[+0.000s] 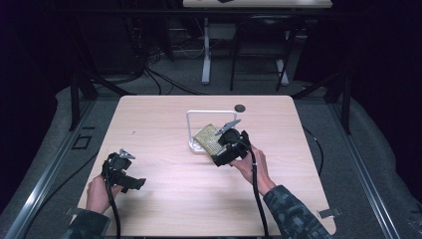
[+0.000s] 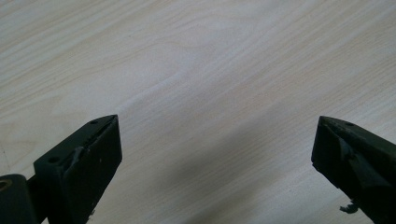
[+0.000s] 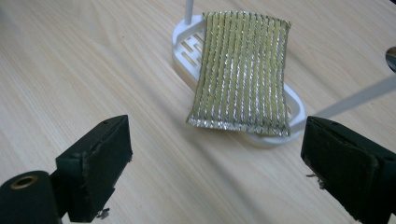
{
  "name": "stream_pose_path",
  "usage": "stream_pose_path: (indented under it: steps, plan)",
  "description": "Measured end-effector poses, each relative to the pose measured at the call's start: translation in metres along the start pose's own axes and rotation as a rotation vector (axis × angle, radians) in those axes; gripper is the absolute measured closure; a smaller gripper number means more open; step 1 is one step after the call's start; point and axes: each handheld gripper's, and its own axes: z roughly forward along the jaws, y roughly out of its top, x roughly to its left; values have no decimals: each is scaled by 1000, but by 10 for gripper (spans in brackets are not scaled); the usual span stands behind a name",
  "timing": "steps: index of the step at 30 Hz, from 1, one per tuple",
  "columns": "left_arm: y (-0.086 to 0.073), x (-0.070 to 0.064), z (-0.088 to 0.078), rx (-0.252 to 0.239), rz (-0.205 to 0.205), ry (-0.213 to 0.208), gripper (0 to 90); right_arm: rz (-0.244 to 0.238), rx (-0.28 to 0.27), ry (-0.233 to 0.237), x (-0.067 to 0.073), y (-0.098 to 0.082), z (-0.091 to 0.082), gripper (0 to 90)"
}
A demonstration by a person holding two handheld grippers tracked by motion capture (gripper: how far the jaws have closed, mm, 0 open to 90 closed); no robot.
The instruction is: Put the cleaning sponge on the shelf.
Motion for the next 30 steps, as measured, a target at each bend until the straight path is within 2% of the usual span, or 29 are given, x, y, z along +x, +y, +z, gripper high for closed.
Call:
stream_pose_path:
  steps: [6,11,14,16,19,28,30]
  plan:
    - [0,0,1,1,2,-1,16,18,9,-19,-8,-21,-16,68]
    - [0,0,1,1,3,-3,16,37,19,-30,-13,-35,-23,66]
    - [1,0,2,2,7,-5,16,55,31,-41,-18,-50,-27,64]
    - [0,-1,2,17,2,6,16,61,37,-43,-19,-53,-28,63]
    - [0,0,2,15,-3,-5,16,71,57,-53,-23,-67,-30,60]
    - [0,-2,4,17,18,-23,15,105,99,-77,-31,-96,-34,59]
    - [0,-2,4,15,21,-27,15,130,115,-83,-35,-107,-33,59]
